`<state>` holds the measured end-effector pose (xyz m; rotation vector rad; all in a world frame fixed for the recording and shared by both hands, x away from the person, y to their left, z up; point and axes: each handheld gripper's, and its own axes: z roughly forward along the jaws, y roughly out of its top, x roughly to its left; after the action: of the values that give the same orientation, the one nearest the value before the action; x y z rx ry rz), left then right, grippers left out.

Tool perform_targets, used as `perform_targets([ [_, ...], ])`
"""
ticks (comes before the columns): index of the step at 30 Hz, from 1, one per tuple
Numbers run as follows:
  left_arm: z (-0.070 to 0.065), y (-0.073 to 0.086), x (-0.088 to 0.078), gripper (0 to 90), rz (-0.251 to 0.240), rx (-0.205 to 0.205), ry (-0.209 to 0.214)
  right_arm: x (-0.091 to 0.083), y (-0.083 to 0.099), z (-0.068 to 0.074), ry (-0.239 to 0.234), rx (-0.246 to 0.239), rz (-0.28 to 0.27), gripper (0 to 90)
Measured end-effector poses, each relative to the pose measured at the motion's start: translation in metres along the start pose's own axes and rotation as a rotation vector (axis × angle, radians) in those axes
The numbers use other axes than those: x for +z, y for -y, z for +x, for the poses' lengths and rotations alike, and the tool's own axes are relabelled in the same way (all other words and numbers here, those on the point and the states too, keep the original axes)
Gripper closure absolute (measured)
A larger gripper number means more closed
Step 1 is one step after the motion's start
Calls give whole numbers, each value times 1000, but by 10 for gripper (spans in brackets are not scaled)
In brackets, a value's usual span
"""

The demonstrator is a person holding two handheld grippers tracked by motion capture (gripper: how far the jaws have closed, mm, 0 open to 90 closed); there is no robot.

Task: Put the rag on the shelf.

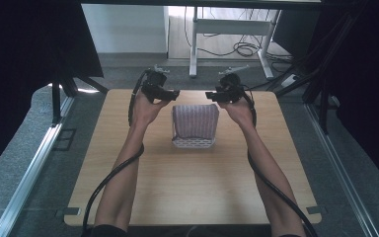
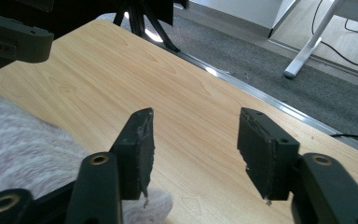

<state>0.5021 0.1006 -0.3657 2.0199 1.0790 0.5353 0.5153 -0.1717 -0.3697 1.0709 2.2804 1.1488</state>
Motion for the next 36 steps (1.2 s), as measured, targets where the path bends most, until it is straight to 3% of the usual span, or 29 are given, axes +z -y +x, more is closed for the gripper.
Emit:
perform_targets([
  [5, 0, 3, -11, 221, -29, -19, 43, -10, 4, -1, -19, 25, -6, 376],
  [11, -2, 7, -20, 182, -36, -6, 53, -23, 9, -3, -42, 37, -37, 324],
  [20, -6, 20, -33, 139, -28, 19, 101, -44, 18, 5, -77, 2, -66, 231],
  [36, -21, 39, -50, 123, -43, 60, 164, -57, 39, 24, -128, -29, -57, 160],
])
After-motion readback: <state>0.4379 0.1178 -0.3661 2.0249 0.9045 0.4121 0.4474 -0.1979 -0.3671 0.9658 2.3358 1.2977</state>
